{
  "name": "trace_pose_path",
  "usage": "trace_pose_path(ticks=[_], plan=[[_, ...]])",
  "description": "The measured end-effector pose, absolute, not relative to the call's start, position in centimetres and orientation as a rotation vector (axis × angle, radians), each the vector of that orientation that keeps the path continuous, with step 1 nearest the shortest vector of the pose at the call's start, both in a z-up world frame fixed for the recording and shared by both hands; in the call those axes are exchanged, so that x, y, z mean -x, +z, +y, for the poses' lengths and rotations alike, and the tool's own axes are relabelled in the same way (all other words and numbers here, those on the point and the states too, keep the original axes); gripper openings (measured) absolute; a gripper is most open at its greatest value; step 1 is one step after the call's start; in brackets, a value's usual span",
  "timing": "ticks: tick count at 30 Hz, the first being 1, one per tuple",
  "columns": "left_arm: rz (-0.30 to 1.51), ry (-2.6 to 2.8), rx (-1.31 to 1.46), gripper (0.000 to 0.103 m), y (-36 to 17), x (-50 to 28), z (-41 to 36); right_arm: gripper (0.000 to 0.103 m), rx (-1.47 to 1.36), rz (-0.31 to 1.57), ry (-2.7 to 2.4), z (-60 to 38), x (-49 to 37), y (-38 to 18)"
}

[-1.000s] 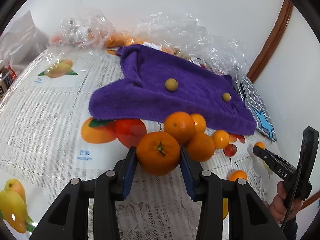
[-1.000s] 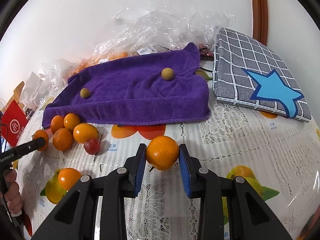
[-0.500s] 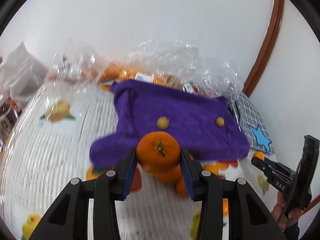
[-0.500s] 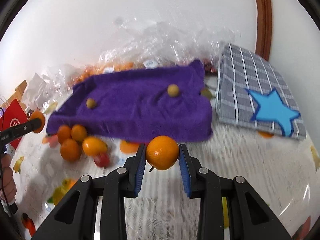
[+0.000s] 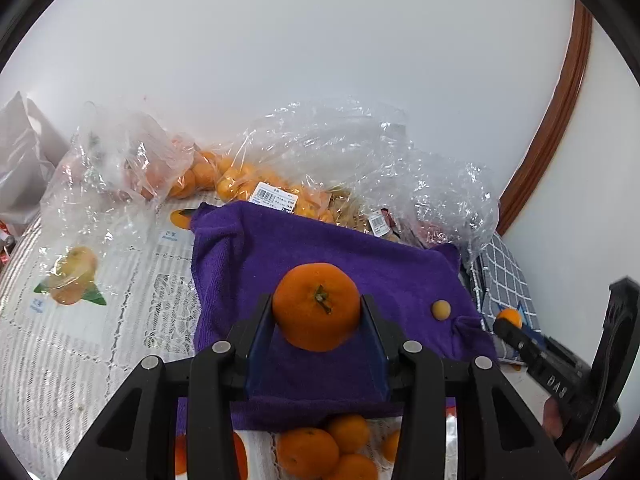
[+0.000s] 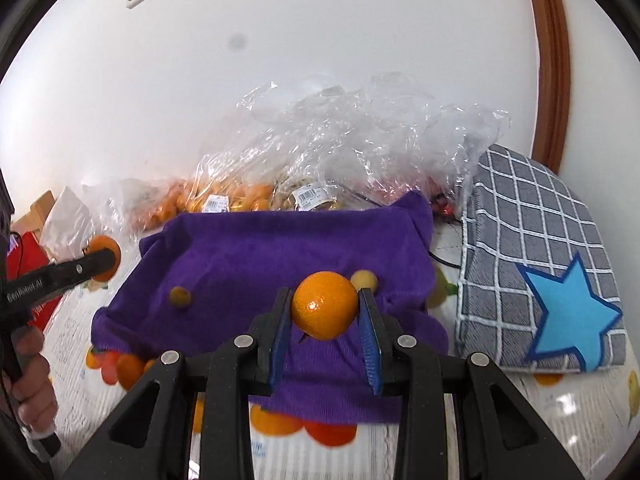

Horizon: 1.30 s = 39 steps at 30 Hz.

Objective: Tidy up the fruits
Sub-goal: 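Carry both fruits onto the purple towel and open the right tool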

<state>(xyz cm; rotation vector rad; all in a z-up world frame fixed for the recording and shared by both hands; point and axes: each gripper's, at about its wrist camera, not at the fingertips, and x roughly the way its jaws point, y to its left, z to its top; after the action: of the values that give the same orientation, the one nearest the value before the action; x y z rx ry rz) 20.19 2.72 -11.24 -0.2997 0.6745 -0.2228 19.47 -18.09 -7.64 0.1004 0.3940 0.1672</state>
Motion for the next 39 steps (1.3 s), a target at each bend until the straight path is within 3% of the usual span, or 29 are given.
trace_pose_path(ticks=[39], plan=[[0.815, -0.206, 0.293, 0.040, -15.5, -22.1, 2.5, 0.032, -0.163, 0.560, 0.198, -19.4, -24.3, -12.7]])
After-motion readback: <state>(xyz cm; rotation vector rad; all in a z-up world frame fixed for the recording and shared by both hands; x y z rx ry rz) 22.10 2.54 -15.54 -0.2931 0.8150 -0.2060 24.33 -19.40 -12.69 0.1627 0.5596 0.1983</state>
